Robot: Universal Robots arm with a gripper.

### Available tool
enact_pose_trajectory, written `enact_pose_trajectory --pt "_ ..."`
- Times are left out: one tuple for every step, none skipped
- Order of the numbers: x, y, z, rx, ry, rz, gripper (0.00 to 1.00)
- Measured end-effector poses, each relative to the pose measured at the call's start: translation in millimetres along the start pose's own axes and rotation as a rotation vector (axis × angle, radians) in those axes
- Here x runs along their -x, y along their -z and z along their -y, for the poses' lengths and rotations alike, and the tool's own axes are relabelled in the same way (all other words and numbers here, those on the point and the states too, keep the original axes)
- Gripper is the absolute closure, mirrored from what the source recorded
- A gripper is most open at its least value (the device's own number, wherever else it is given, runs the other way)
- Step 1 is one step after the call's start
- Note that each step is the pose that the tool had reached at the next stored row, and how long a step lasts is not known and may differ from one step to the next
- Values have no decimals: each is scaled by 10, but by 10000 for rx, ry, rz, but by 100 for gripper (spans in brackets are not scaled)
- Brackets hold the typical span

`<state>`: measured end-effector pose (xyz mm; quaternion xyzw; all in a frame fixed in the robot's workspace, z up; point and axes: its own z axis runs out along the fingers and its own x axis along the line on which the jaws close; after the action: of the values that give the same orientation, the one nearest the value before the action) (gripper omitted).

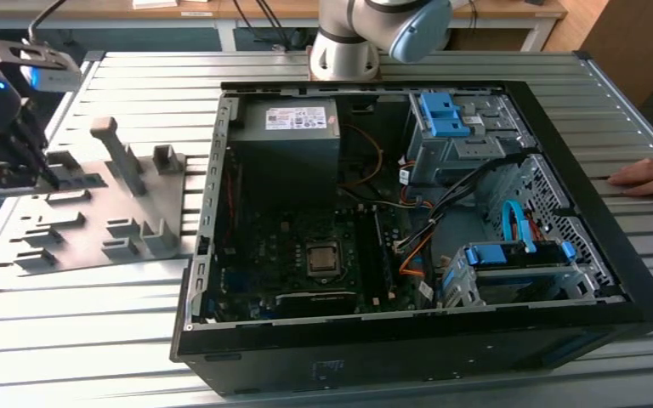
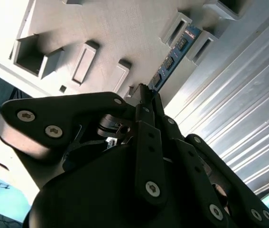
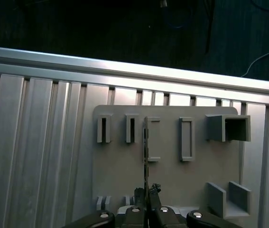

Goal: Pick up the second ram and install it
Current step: 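Pick up the second ram and move it above second insertion slot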

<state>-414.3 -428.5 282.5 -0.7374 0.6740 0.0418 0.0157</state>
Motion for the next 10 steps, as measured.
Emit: enact_pose_trajectory --pt "3 32 -1 -2 1 24 86" --pt "5 61 -2 -4 2 45 86" --pt "8 88 -3 -6 2 65 86" --pt "9 115 -4 -8 4 86 86" --pt "12 145 -5 -10 4 105 86" --pt "15 175 -6 -12 5 124 86" --pt "17 202 -6 -12 6 141 86" --pt "19 230 -7 -15 7 164 86" --pt "21 257 -8 -17 8 185 86" --pt "23 283 -9 -19 9 204 86"
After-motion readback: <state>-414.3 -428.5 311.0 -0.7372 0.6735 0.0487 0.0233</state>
